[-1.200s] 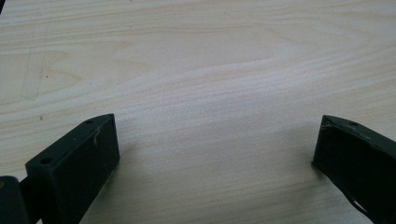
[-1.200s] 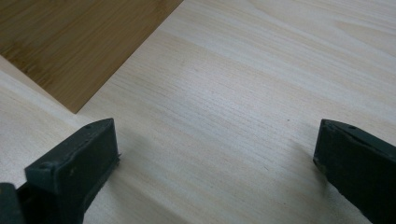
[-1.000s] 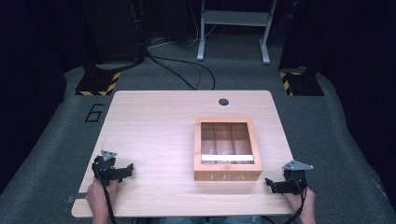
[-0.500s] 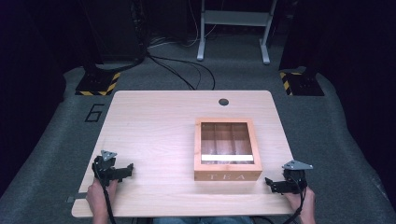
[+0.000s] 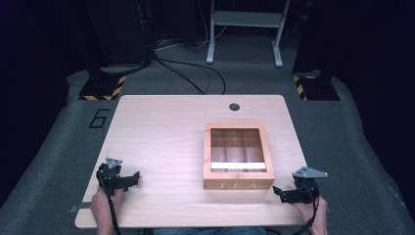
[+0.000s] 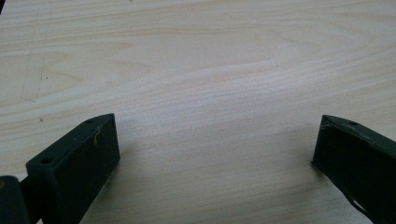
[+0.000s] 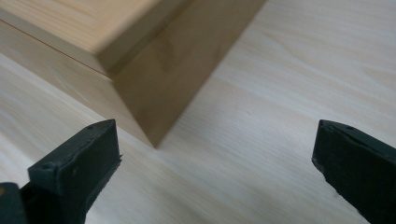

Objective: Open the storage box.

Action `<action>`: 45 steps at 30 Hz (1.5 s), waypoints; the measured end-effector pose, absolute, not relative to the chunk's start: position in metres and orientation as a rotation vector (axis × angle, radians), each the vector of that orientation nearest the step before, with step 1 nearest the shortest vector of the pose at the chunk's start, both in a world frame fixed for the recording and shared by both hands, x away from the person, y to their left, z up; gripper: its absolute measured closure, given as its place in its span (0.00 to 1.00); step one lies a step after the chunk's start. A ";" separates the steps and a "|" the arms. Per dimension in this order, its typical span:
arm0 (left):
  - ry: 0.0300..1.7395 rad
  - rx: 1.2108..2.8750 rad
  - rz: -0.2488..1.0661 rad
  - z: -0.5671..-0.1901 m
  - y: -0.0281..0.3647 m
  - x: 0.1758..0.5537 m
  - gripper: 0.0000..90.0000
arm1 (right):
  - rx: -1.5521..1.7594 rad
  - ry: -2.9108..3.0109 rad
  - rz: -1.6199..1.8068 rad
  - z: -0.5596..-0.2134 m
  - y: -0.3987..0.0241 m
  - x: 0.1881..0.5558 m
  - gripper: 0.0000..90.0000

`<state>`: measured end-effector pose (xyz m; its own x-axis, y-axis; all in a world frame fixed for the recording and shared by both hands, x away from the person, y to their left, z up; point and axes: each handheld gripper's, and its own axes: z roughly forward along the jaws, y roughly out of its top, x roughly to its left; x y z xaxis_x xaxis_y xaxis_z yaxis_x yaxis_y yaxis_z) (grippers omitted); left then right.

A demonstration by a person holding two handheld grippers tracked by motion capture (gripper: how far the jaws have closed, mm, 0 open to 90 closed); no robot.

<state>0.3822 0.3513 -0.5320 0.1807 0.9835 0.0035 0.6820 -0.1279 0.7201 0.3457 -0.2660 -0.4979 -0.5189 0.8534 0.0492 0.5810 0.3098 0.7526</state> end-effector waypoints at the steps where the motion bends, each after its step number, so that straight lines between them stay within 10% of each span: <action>1: 1.562 1.879 0.669 -0.532 0.351 0.382 0.00 | 1.272 2.225 1.061 -0.495 -0.263 0.344 0.01; 12: 1.562 1.879 0.668 -0.532 0.351 0.382 0.00 | 1.200 2.218 1.120 -0.483 -0.244 0.334 0.04; 29: 1.563 1.878 0.668 -0.532 0.351 0.382 0.00 | 1.133 2.186 1.210 -0.484 -0.232 0.332 0.45; 45: 1.562 1.879 0.668 -0.532 0.351 0.382 0.00 | 1.091 2.166 1.197 -0.484 -0.233 0.327 0.56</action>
<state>0.3822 0.3513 -0.5320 0.1810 0.9835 0.0035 0.6819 -0.1281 0.7201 0.3274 -0.2333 -0.4838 -0.5958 0.8031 0.0009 0.4280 0.3166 0.8465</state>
